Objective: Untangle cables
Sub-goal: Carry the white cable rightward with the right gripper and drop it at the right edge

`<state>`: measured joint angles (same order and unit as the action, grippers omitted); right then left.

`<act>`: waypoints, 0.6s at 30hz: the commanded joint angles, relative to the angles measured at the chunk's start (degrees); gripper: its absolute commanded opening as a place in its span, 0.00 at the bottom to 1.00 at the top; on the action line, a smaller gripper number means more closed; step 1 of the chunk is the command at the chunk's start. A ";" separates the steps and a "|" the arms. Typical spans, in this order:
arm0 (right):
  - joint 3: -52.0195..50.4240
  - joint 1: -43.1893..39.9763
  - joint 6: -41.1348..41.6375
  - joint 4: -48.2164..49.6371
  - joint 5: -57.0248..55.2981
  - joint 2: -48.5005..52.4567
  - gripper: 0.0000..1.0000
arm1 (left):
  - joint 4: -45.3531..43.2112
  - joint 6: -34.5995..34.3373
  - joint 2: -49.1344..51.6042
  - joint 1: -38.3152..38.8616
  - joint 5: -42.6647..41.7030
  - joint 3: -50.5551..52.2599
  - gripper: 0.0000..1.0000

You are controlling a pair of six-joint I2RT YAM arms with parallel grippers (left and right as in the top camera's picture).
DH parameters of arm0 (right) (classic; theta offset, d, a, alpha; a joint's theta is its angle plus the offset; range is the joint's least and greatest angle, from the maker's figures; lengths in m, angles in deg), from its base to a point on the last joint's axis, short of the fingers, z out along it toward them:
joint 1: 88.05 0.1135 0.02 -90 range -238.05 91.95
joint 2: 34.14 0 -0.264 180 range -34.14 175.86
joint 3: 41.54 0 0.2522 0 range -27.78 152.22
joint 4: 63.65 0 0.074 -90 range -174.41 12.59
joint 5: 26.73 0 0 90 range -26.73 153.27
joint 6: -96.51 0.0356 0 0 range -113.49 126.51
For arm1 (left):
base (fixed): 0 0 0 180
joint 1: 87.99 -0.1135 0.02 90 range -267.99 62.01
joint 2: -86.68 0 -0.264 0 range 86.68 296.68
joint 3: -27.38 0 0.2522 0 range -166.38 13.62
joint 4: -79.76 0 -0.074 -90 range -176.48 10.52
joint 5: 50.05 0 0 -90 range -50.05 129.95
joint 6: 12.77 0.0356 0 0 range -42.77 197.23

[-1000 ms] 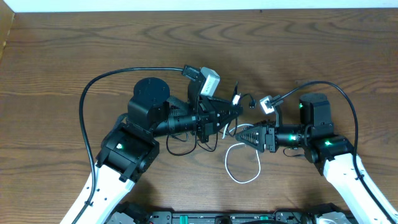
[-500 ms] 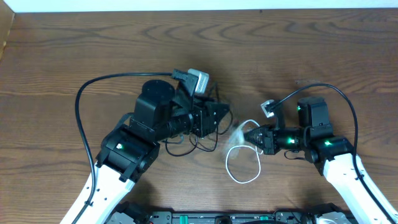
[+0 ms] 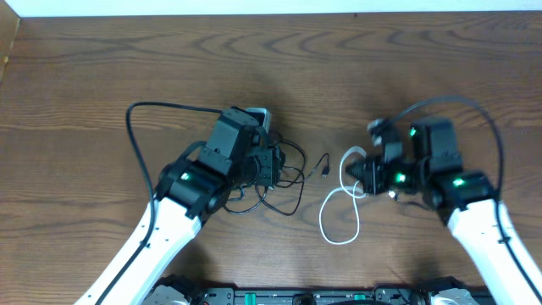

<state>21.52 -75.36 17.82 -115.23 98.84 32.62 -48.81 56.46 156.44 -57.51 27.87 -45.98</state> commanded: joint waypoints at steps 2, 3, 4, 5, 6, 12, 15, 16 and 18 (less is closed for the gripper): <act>17.27 -0.15 -4.81 -7.80 -9.25 -0.59 0.01 | 0.68 0.59 3.37 0.04 1.64 -0.52 0.35; 21.03 -0.44 -5.84 -9.49 -11.89 -0.59 0.01 | 0.94 0.59 3.87 0.04 1.64 -0.52 0.34; 23.80 -0.76 -6.51 -10.40 -14.19 -0.59 0.01 | 1.18 0.59 4.17 0.04 1.64 -0.52 0.34; 27.21 -1.31 -7.21 -11.15 -17.59 -0.59 0.01 | 1.51 0.59 4.42 0.04 1.64 -0.52 0.34; 30.40 -2.01 -7.50 -11.43 -21.62 -0.59 0.01 | 1.88 0.59 4.52 0.04 1.64 -0.52 0.33; 38.73 -7.34 -12.22 -10.25 -41.94 -0.57 0.01 | 3.41 0.59 4.52 0.04 1.64 -0.52 0.29; 38.64 -11.30 -16.06 -10.01 -52.48 0.20 0.01 | 3.48 0.59 4.52 0.04 1.62 -0.52 0.27; 38.60 -12.92 -17.00 -10.19 -56.28 0.79 0.01 | 3.48 0.59 4.52 0.04 1.62 -0.52 0.27; 38.60 -16.00 -17.66 -10.21 -63.39 2.08 0.01 | 3.52 0.57 4.52 0.04 1.55 -0.52 0.27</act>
<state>59.97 -87.95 4.40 -125.24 52.35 32.62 -45.55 56.52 160.94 -57.51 28.72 -45.98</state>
